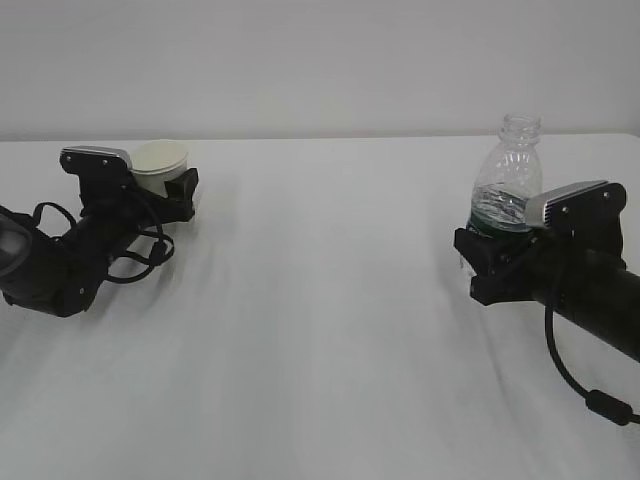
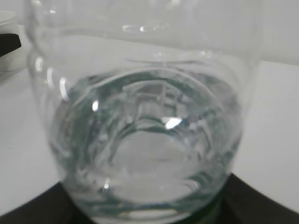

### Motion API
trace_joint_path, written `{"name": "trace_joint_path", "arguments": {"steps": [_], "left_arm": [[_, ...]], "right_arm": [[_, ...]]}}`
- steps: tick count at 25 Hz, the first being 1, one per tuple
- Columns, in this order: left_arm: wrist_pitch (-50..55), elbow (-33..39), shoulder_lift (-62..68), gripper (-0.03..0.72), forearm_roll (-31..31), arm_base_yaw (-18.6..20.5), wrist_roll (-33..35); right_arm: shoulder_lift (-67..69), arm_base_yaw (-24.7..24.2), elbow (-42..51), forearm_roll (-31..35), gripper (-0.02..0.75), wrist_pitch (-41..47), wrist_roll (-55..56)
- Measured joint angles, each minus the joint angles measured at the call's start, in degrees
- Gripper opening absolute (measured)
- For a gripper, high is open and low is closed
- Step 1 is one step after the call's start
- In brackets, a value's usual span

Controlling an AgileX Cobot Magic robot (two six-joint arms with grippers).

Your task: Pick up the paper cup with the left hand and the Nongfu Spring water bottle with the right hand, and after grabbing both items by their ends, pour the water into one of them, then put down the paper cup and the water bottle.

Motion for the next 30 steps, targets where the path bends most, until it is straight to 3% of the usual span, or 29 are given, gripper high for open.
{"name": "trace_joint_path", "arguments": {"steps": [21,30], "left_arm": [[0.11,0.00,0.09,0.585,1.03,0.00,0.00],[0.01,0.00,0.09,0.461,1.16,0.00,0.00]], "right_arm": [[0.00,0.00,0.00,0.00,0.384,0.00,0.00],[0.00,0.00,0.00,0.00,0.384,0.00,-0.10]]}}
